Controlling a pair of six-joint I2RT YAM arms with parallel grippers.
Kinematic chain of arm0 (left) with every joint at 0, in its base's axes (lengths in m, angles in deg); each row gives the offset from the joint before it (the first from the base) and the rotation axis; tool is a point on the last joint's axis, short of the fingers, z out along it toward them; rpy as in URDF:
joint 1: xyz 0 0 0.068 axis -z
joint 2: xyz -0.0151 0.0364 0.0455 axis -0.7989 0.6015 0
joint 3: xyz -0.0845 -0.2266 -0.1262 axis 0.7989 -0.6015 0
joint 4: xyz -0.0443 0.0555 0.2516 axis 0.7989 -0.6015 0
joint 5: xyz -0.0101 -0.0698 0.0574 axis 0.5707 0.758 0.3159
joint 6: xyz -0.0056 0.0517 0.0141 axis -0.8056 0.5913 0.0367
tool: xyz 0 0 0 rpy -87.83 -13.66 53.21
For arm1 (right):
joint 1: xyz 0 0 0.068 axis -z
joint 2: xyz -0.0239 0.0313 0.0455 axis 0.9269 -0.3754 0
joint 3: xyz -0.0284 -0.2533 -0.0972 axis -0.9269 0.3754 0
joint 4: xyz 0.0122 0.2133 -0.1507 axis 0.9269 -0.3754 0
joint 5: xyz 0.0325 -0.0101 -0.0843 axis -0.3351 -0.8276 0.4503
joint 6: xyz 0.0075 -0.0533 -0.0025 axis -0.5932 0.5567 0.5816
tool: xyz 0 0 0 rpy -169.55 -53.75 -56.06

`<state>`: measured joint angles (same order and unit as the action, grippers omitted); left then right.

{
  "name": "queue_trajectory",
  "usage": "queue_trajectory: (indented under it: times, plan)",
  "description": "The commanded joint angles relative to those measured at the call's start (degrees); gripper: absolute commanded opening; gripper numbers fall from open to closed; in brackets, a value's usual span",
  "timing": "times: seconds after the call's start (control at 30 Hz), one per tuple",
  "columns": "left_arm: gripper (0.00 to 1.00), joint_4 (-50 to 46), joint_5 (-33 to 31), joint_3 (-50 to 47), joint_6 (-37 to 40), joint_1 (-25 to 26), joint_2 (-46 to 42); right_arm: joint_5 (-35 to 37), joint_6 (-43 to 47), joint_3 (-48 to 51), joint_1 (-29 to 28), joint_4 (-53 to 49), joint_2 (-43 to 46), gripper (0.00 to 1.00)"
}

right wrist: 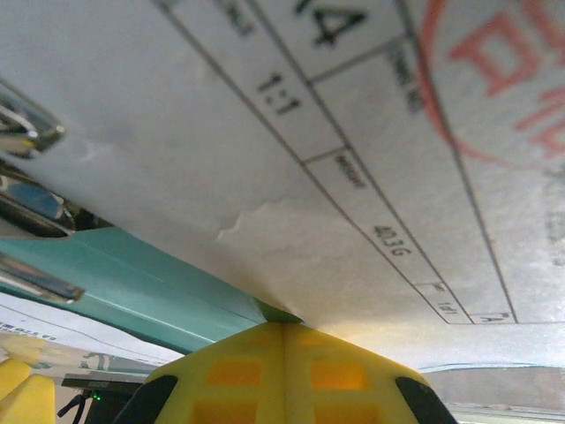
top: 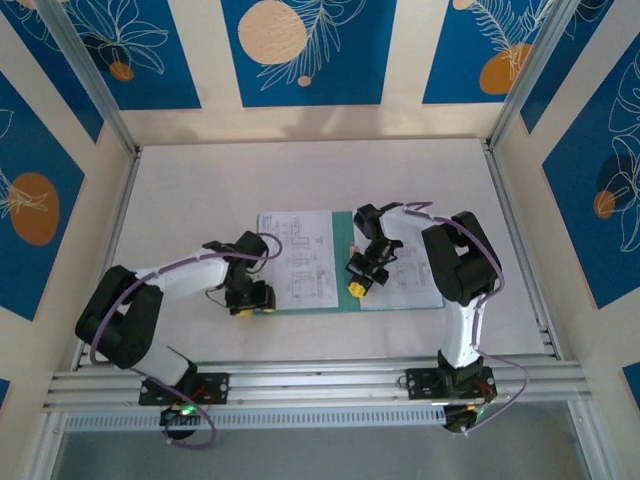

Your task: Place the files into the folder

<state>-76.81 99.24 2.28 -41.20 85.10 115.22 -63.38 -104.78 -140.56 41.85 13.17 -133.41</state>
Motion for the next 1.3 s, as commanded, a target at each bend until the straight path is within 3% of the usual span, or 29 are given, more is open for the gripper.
queue_trajectory:
  times: [0.0, 0.37, 1.27]
  plan:
    - [0.57, -0.7, 1.1, -1.1, -1.5, 0.8, -0.8, 6.4, 0.1, 2.3, 0.4, 1.1, -3.7, 0.06]
    - [0.54, 7.3, 3.5, 0.9, -3.9, 1.2, -0.1, 6.3, 0.2, 2.8, 0.4, 1.1, -3.5, 0.06]
    - [0.4, 7.2, 3.4, 1.0, -6.2, 1.3, -13.2, 6.2, 0.8, 2.2, 0.5, 0.9, -4.1, 0.05]
